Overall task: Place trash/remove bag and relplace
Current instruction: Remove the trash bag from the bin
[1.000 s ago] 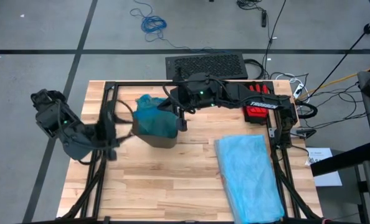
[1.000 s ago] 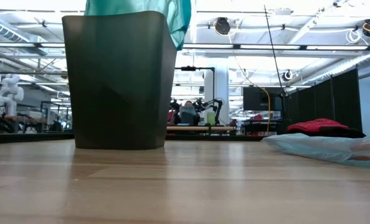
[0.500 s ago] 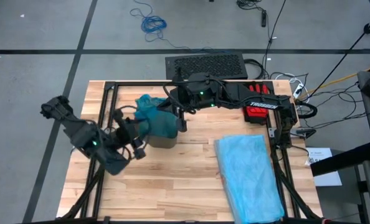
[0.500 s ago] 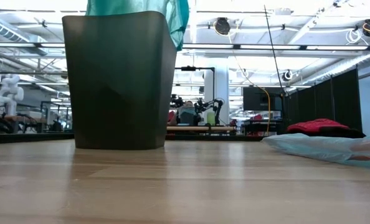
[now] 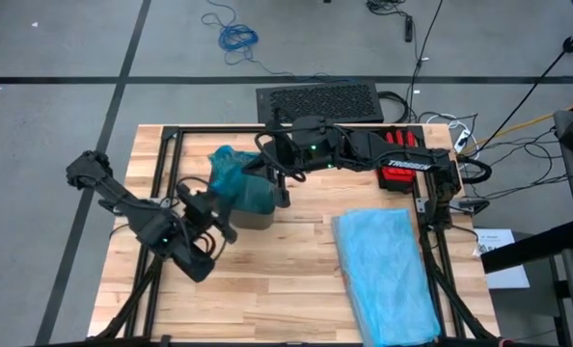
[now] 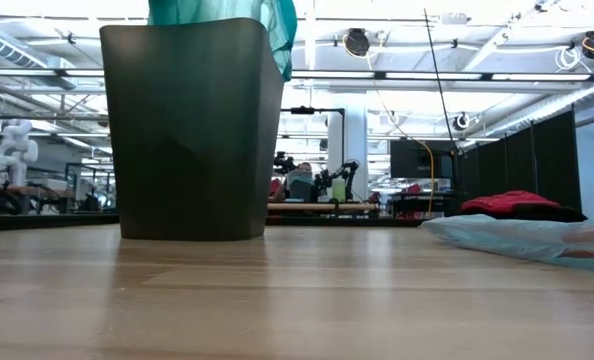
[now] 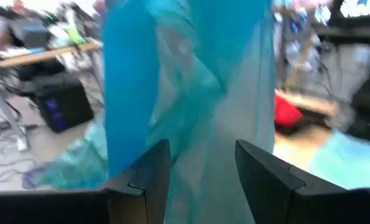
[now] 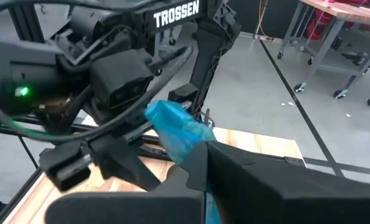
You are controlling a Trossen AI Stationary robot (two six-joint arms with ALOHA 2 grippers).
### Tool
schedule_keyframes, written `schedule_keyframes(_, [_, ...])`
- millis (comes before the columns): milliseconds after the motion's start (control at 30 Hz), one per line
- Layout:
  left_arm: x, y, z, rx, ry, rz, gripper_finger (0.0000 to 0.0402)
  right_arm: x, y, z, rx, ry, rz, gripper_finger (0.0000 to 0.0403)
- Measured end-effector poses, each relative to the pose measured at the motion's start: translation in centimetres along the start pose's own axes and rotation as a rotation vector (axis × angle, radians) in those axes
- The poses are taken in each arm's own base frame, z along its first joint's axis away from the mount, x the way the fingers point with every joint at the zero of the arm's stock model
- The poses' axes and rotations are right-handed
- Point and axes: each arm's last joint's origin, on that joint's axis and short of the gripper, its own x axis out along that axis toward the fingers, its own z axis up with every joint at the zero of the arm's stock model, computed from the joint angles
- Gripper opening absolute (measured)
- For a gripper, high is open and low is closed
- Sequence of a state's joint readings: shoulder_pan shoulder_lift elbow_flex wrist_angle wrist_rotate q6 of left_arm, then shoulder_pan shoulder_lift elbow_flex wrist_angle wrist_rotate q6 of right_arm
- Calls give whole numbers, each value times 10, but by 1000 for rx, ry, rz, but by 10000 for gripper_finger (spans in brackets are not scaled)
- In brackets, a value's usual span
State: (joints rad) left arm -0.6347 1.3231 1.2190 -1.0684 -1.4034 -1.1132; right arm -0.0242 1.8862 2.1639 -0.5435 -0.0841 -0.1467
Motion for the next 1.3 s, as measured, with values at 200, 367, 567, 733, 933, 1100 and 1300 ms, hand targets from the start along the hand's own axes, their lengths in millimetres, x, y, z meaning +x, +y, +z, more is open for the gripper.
schedule_keyframes(200, [12,-4,0,-18,-79,86,177,0,0,2,-2,-19,-3,0])
schedule_keyframes(367, [32,-11,-6,-9,-74,160,177,0,0,2,-6,-24,-4,0])
schedule_keyframes(567, [53,-13,-10,15,-76,241,164,0,0,2,-6,-25,-4,0])
schedule_keyframes(733, [57,-16,-14,76,-77,256,55,0,-1,5,-22,-56,-17,0])
schedule_keyframes(933, [54,-24,-21,132,-58,233,3,-9,-9,16,-50,-140,-56,0])
schedule_keyframes(1100, [54,-29,-27,160,-28,216,2,-26,-17,28,-71,-205,-87,0])
schedule_keyframes(1300, [57,-36,-36,188,21,198,1,-44,-22,41,-103,-285,-121,0])
